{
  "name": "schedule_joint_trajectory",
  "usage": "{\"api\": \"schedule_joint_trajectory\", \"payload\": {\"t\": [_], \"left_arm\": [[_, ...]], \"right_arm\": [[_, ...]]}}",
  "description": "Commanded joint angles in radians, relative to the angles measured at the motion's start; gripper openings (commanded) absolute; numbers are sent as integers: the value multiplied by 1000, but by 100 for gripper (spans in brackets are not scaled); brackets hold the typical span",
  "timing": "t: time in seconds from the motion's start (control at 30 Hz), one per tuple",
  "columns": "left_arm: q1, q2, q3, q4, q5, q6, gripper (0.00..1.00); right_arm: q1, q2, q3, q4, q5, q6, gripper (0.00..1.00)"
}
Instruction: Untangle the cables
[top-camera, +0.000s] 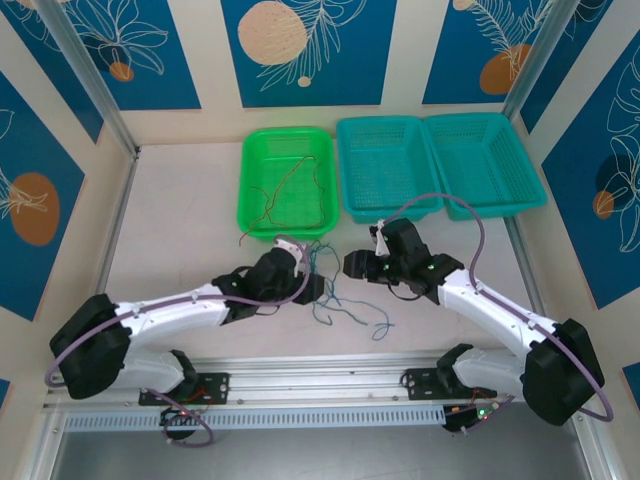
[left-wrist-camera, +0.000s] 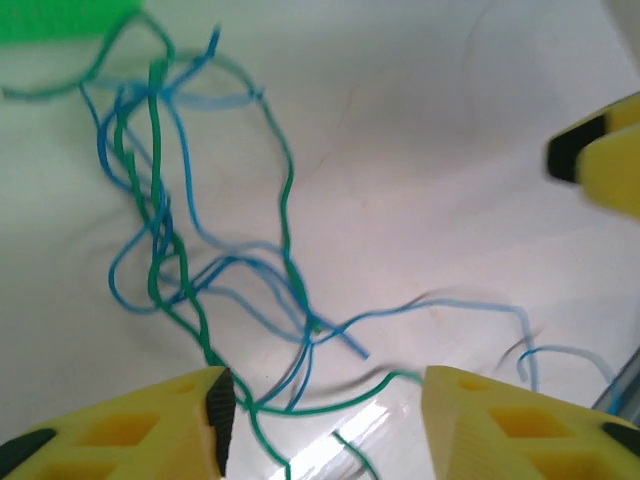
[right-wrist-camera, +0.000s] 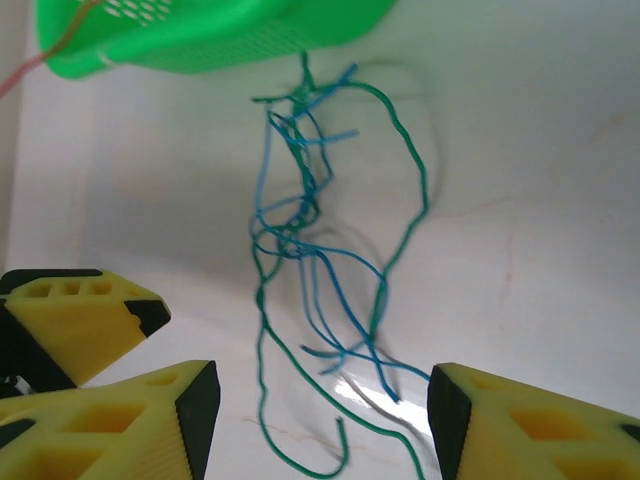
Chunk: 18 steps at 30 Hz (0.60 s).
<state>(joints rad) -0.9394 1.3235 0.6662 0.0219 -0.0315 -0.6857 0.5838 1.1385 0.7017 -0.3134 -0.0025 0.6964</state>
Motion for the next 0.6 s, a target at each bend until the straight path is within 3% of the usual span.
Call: {"api": "schedule_joint_trajectory", "payload": {"t": [0.0, 0.13, 0.27, 0.33, 0.43, 0.47, 0.57], "left_arm": [[-32, 22, -49, 9, 11, -132, 50], [-58, 52, -69, -47, 16, -138, 51], [-58, 149, -46, 55, 106, -104, 50], [-58, 191, -45, 111, 125, -125, 39], [-55, 215, -54, 143, 118, -144, 6], [-55, 212, -56, 136, 116, -140, 0], [-53, 177, -68, 128, 115, -116, 0]], "right_arm": [[17, 21, -19, -53, -8, -42, 59], [36, 48, -31, -33, -27, -46, 59], [58, 90, -29, -7, -60, -59, 59], [71, 122, -19, -22, -53, -71, 59], [99, 170, -8, -51, -46, -86, 59], [112, 185, -5, -60, -49, -93, 59], [165, 232, 5, -66, -51, -111, 59]]}}
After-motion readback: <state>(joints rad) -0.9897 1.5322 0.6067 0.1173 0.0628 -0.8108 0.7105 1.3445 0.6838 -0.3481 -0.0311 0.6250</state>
